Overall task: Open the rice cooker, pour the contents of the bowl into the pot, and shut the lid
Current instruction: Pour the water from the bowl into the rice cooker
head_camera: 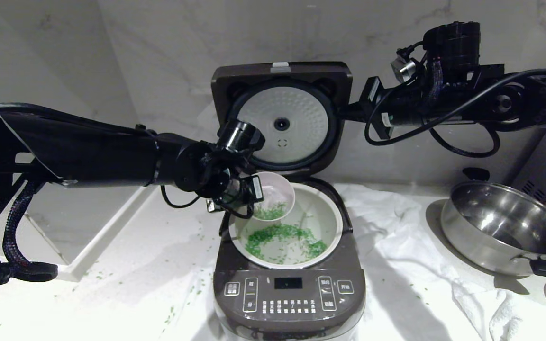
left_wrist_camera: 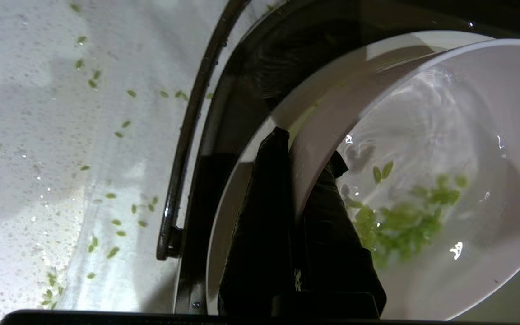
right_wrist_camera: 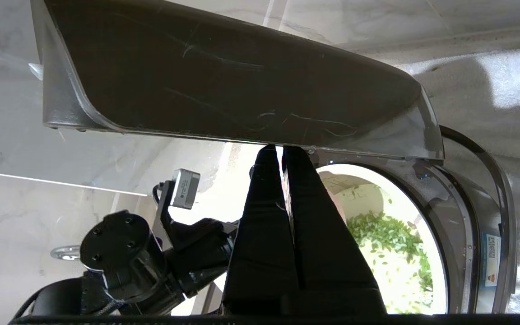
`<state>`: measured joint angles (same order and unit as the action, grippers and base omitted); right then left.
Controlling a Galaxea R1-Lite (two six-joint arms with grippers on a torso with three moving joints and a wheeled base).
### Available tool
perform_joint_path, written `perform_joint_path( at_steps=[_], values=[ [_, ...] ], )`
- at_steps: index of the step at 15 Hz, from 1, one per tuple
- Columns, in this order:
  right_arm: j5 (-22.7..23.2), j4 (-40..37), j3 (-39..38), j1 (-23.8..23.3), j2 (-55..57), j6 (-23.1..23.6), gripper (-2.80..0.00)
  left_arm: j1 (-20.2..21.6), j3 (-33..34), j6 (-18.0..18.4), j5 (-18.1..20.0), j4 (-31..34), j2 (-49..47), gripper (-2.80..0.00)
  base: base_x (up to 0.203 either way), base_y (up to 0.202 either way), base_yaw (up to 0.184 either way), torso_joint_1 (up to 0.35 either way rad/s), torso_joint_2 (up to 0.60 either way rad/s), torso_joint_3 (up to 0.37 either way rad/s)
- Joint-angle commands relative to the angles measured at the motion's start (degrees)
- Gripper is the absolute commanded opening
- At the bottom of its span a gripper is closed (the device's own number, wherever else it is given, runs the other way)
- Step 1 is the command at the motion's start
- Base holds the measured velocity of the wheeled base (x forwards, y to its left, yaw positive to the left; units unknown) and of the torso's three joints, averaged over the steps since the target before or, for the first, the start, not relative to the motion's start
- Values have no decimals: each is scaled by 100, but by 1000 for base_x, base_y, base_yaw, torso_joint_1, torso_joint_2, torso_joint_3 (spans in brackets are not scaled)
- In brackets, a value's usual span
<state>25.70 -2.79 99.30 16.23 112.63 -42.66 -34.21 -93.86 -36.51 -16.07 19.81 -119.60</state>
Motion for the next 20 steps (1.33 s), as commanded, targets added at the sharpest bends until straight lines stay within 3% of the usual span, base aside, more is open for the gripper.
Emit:
perform_joint_path(
  at_steps=[1, 3, 6, 11, 16, 18, 20],
  values=[
    [14, 31, 17, 3, -22, -76, -280, -16, 13, -27, -59, -23, -2, -280, 0, 0, 0, 0, 0, 0],
    [14, 24, 36, 3, -13, -76, -280, -16, 145, -32, -64, -393, 7, -280, 0, 0, 0, 0, 0, 0],
    [14, 24, 19, 3, 5, -76, -280, -64, 638, 20, -82, -1590, 6, -280, 0, 0, 0, 0, 0, 0],
    [14, 33, 19, -14, 22, -67, -280, -92, 1972, 314, -214, -4718, 4, -280, 0, 0, 0, 0, 0, 0],
    [14, 33, 19, -14, 42, -148, -280, -49, 3438, 1307, 347, -8605, -345, -280, 0, 0, 0, 0, 0, 0],
    [14, 33, 10, -14, 84, -182, -280, -91, 3604, 1870, 379, -9279, -504, -280, 0, 0, 0, 0, 0, 0],
    [14, 33, 10, -14, 101, -182, -280, -205, 3593, 2266, -4, -9425, -466, -280, 0, 0, 0, 0, 0, 0]
  ],
)
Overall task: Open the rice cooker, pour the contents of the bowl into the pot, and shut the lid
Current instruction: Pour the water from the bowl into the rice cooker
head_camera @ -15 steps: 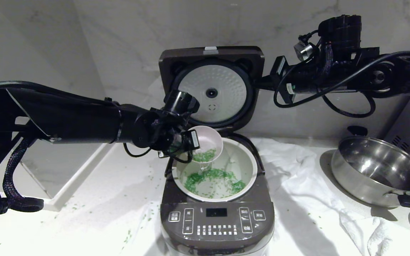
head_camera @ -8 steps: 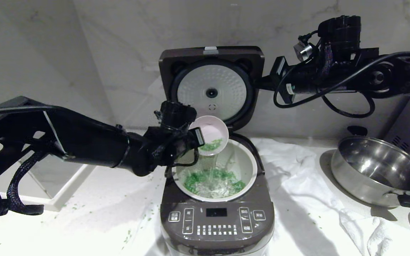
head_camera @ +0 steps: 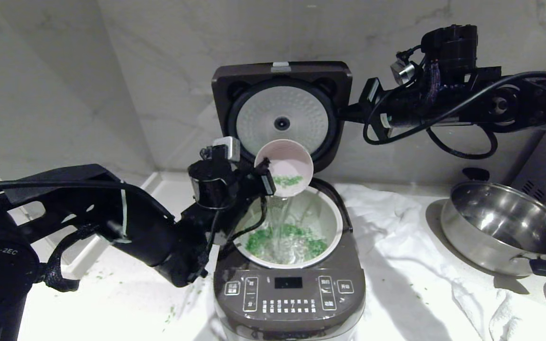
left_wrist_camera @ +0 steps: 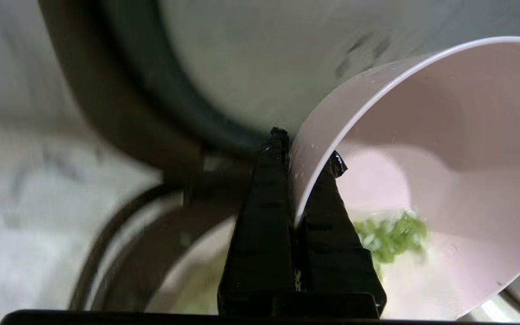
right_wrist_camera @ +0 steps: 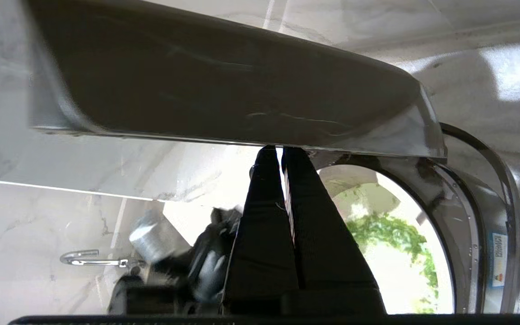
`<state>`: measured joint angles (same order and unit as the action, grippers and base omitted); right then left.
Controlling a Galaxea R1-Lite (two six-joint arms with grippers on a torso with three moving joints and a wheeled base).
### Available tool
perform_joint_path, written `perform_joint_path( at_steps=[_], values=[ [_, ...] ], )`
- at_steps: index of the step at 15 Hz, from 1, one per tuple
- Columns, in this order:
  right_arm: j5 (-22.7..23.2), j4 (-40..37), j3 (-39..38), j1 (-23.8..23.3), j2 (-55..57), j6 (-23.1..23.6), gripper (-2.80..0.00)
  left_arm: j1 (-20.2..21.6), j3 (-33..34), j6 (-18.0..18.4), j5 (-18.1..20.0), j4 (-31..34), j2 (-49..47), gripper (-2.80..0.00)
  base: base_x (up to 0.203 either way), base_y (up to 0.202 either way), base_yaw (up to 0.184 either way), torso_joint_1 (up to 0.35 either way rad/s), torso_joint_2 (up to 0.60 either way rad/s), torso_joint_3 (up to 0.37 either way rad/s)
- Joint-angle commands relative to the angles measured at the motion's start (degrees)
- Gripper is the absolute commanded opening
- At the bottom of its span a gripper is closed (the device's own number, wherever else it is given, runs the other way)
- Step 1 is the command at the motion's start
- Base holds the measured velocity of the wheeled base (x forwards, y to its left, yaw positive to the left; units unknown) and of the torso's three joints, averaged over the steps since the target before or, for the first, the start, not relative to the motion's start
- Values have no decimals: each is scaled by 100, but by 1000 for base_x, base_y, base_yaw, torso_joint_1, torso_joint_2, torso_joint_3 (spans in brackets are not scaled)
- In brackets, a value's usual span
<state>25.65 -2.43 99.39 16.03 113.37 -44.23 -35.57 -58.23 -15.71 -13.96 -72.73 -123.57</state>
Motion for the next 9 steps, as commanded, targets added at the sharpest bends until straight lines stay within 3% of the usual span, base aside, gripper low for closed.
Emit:
perform_joint_path(
  at_steps=[1, 5, 7, 9],
  values=[
    [19, -4, 10, 5, 36, -33, -280, -119, 25, 467, -357, -291, -64, -280, 0, 0, 0, 0, 0, 0],
    [19, -4, 10, 14, 54, -34, -280, -160, 292, 1531, -423, -1430, -289, -280, 0, 0, 0, 0, 0, 0],
    [19, -4, 1, 10, 54, -38, -280, -120, 430, 2115, -444, -1490, -475, -280, 0, 0, 0, 0, 0, 0],
    [19, -4, -7, 14, 54, -33, -280, -125, 559, 2343, -510, -1493, -384, -280, 0, 0, 0, 0, 0, 0]
  ],
)
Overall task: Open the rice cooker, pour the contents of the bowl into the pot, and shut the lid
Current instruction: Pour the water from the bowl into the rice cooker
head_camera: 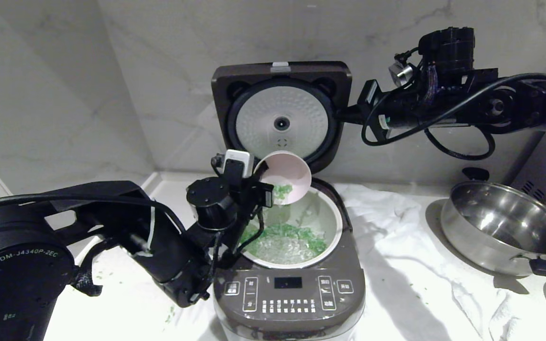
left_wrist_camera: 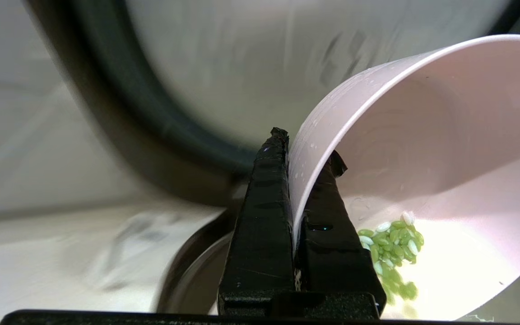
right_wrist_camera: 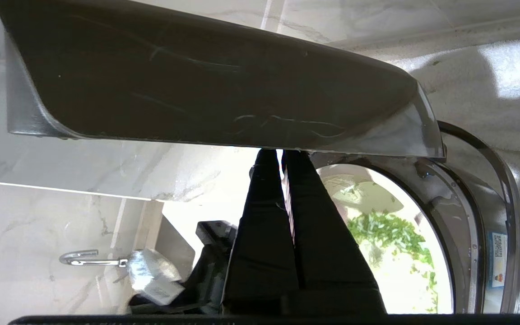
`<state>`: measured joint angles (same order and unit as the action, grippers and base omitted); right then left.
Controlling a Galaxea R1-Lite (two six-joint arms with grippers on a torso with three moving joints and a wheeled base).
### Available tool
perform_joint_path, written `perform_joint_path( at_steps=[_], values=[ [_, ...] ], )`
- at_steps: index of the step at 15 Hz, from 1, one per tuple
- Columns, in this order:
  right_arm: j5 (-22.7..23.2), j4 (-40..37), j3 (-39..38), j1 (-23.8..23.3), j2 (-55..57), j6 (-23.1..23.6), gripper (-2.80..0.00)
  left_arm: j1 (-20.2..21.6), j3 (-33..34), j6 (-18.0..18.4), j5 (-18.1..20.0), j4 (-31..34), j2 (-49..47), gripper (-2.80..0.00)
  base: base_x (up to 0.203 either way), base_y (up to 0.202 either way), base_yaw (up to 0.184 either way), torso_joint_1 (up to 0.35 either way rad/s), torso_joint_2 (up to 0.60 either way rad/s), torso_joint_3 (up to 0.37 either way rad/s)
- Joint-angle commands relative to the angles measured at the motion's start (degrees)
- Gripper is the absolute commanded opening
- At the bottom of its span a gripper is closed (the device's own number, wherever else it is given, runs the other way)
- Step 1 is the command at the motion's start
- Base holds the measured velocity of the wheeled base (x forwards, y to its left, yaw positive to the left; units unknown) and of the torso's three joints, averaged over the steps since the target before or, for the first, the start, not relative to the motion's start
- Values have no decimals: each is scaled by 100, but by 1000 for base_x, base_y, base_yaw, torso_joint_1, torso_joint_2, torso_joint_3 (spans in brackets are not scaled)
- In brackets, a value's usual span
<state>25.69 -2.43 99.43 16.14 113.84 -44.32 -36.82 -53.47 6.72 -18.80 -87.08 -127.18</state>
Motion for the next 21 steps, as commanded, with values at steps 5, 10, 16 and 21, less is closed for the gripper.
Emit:
perform_joint_path(
  at_steps=[5, 10, 16, 21],
  values=[
    [15, -4, -46, -17, 7, -24, -280, 17, -72, 281, -19, -59, 108, -280, 0, 0, 0, 0, 0, 0],
    [15, -4, -37, -58, 60, -24, -280, -5, -84, 964, 11, -59, 557, -280, 0, 0, 0, 0, 0, 0],
    [9, -9, -11, -51, -19, -32, -280, -280, 82, 1517, 45, -59, 845, -280, 0, 0, 0, 0, 0, 0],
    [15, -12, -11, -32, -28, -32, -280, -353, 137, 1517, 43, -59, 967, -280, 0, 0, 0, 0, 0, 0]
  ],
)
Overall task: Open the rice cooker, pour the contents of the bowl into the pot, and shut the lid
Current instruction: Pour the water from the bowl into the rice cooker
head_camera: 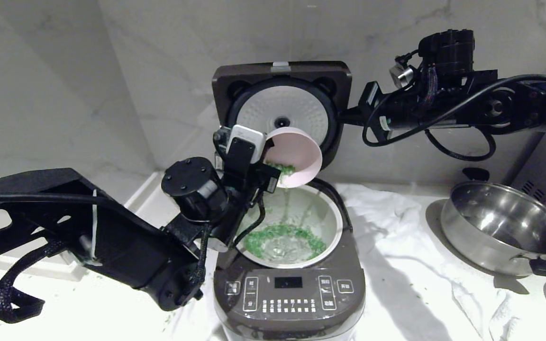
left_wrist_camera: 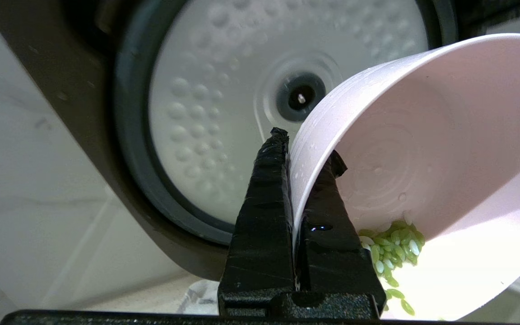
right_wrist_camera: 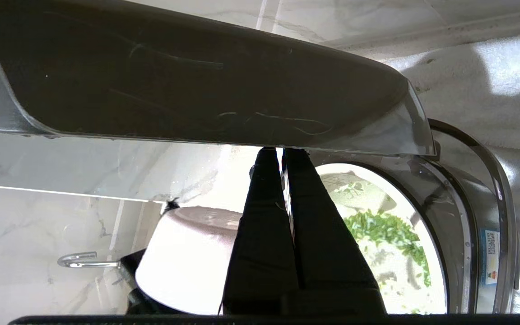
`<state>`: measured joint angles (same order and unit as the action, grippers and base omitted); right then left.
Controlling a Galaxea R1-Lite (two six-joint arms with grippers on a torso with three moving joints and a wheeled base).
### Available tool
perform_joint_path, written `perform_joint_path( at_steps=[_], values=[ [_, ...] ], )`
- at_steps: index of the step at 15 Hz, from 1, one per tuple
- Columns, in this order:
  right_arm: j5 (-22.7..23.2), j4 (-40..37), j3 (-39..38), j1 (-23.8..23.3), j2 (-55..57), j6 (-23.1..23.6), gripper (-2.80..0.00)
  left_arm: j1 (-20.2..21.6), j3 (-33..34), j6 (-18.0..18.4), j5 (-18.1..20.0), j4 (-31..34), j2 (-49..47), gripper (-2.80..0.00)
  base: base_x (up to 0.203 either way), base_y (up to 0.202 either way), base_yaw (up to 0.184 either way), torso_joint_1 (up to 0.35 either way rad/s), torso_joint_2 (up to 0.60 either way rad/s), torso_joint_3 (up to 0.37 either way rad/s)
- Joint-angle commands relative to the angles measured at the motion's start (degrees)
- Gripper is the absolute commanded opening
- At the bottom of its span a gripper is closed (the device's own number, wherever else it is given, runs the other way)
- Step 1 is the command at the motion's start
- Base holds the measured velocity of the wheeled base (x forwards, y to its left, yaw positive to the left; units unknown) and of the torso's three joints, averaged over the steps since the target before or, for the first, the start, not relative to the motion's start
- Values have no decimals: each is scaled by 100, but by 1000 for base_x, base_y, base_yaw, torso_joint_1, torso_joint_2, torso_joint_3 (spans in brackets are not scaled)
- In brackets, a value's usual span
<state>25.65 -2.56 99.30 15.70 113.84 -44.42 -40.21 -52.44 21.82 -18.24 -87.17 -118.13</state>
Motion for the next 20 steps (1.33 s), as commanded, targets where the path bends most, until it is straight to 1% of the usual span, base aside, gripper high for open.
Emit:
perform_joint_path(
  at_steps=[1, 4, 6, 7, 9, 10, 11, 14, 18, 19, 20],
  values=[
    [15, 1, -7, 24, -46, -31, -280, -11, 52, 7, -22, -49, 54, -280, 0, 0, 0, 0, 0, 0],
    [10, 1, -25, 38, -123, -31, -280, -5, 96, -22, -38, -49, 62, -280, 0, 0, 0, 0, 0, 0],
    [12, -25, -53, 47, -205, -60, -280, 22, 305, -66, -57, -49, 78, -280, 0, 0, 0, 0, 0, 0],
    [11, -25, -60, 53, -223, -155, -280, 120, 377, -127, -62, -49, 72, -280, 0, 0, 0, 0, 0, 0],
    [14, -25, -145, 79, -317, -224, -280, 302, 377, -211, -232, -35, 146, -280, 0, 0, 0, 0, 0, 0],
    [18, -18, -208, 103, -416, -233, -280, 378, 360, -362, -307, 278, 228, -280, 0, 0, 0, 0, 0, 0],
    [19, -17, -318, 131, -512, -240, -280, 453, 334, -668, -338, 706, 366, -280, 0, 0, 0, 0, 0, 0],
    [19, -16, -634, 210, -923, -236, -280, 706, 147, -1529, -354, 2330, 769, -280, 0, 0, 0, 0, 0, 0],
    [19, -16, -1308, 401, -1688, -220, -280, 998, -176, -2628, -343, 4568, 1329, -280, 0, 0, 0, 0, 0, 0],
    [19, -16, -1456, 437, -1869, -220, -280, 1101, -262, -2842, -327, 4990, 1475, -280, 0, 0, 0, 0, 0, 0],
    [19, -17, -1603, 465, -2060, -223, -280, 1203, -330, -2983, -313, 5334, 1637, -280, 0, 0, 0, 0, 0, 0]
  ],
)
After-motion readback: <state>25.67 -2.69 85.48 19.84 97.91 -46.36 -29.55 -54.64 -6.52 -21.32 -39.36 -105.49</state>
